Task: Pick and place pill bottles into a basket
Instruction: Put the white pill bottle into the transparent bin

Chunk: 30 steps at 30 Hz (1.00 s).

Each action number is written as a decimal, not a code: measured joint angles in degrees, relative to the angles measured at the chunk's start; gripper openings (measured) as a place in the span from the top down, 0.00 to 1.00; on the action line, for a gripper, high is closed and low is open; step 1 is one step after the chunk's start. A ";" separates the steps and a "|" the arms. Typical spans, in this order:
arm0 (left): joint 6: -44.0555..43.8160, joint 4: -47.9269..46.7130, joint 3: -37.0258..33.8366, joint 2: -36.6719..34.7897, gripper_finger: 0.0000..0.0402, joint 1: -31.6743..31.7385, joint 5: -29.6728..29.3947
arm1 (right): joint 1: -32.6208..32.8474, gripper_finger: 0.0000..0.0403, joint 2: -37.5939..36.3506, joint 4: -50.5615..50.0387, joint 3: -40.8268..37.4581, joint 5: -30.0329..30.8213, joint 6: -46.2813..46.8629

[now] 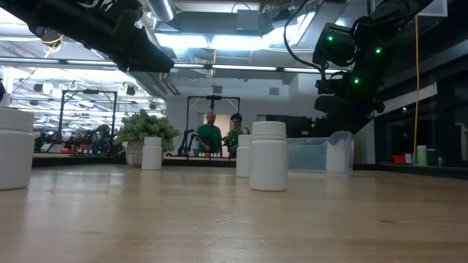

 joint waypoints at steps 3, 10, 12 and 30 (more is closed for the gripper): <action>0.00 0.00 0.00 -0.01 0.50 0.01 0.00 | 0.02 0.40 0.00 0.00 0.00 0.15 -0.34; 0.00 0.00 0.00 0.00 0.50 0.01 0.00 | 0.00 0.40 0.00 -0.74 0.69 0.20 -1.77; 0.00 0.00 0.00 0.00 0.50 0.00 0.00 | 0.00 0.40 0.00 -0.83 1.98 0.21 -2.70; 2.59 0.12 0.00 0.00 0.50 -0.01 6.05 | 6.14 0.60 -0.44 -6.48 18.81 0.23 -18.67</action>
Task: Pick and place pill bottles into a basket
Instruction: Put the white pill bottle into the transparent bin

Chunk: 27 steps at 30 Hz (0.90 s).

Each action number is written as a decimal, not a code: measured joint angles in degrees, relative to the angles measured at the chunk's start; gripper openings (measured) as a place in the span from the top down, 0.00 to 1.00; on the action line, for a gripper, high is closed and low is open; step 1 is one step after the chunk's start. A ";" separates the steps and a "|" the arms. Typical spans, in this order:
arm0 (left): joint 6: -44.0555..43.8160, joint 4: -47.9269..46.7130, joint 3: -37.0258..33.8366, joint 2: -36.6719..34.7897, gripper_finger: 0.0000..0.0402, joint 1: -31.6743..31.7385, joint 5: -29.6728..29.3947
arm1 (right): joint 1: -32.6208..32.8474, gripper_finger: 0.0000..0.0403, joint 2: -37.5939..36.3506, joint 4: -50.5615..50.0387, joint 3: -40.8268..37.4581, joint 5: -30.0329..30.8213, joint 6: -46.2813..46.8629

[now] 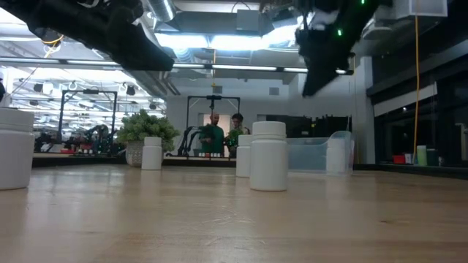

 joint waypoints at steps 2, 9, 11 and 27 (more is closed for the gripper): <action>1.06 0.33 0.00 -0.02 0.50 0.02 0.72 | 1.81 0.67 -0.05 1.06 1.10 0.11 -2.28; 8.32 0.12 0.00 -0.93 0.52 0.00 4.31 | 7.40 0.93 -0.56 15.66 -5.62 -0.12 -7.50; 8.43 -0.56 0.02 -2.21 0.54 0.00 4.10 | 8.68 0.98 -1.16 20.61 -8.67 -0.05 -8.50; 0.98 -13.59 -0.10 -12.33 0.71 -2.36 7.35 | 14.69 0.93 -8.79 64.28 -35.47 -9.42 -13.16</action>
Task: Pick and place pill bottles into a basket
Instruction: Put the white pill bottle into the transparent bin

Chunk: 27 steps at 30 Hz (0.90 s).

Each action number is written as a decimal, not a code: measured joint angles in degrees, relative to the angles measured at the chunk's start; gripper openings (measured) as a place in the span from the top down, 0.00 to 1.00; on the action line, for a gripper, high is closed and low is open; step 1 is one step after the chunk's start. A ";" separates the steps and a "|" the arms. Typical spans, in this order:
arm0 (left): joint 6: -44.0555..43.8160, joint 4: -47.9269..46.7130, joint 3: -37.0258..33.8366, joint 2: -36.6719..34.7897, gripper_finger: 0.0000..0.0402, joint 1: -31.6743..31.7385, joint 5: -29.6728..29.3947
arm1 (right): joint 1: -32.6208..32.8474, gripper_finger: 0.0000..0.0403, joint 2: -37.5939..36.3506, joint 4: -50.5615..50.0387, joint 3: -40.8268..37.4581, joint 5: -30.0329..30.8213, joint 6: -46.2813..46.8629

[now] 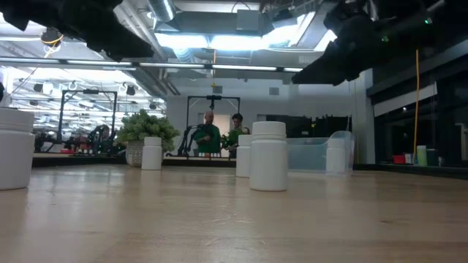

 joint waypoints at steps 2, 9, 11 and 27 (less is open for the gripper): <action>-1.01 0.89 -1.88 -0.02 0.73 0.00 -0.29 | 0.02 0.93 -0.39 3.66 -1.07 -2.16 -0.01; -5.20 11.82 -11.68 -1.09 0.83 -0.02 -3.95 | 0.02 0.93 -0.37 6.12 -2.93 -7.54 0.49; -7.17 12.01 -12.92 -2.17 0.86 0.00 -6.28 | 0.02 0.93 -0.37 6.17 -2.93 -7.53 0.56; -17.51 10.66 -22.06 -4.37 0.95 0.00 -10.06 | 0.00 0.93 -0.33 5.85 -2.93 -7.50 0.13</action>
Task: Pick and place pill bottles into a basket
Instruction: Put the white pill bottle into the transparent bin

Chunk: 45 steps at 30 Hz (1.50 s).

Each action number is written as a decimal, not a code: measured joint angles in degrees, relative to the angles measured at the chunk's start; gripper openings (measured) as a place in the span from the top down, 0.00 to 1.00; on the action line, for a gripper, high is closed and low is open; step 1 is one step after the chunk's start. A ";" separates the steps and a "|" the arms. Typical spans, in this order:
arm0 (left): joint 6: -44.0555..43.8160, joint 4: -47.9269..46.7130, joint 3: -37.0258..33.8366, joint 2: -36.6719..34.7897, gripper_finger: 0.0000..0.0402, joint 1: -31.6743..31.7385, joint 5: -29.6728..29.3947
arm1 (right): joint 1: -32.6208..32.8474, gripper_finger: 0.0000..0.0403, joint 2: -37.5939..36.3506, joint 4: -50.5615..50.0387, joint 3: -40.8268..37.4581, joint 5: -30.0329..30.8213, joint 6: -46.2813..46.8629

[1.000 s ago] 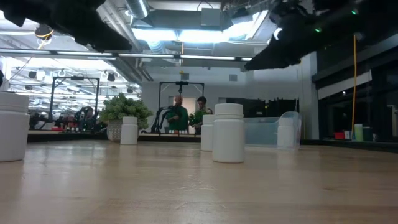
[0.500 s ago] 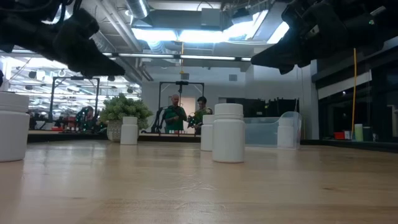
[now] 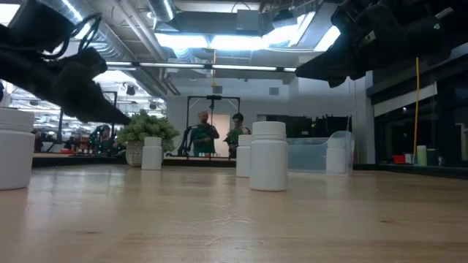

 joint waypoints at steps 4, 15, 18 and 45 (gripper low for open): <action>-1.16 -0.10 -0.91 0.00 0.93 0.00 -2.37 | 0.00 0.93 0.00 0.00 0.00 -0.01 0.01; 1.34 -0.56 -1.24 0.04 0.67 0.00 -5.50 | 0.00 0.93 0.00 0.02 0.00 0.03 0.11; 1.38 -0.56 -1.24 0.04 0.55 0.00 -5.51 | 0.00 0.93 0.02 0.02 0.00 0.03 0.11; -4.20 2.96 -1.24 10.57 0.36 0.00 -16.76 | -0.02 0.93 0.02 0.07 0.00 0.05 0.03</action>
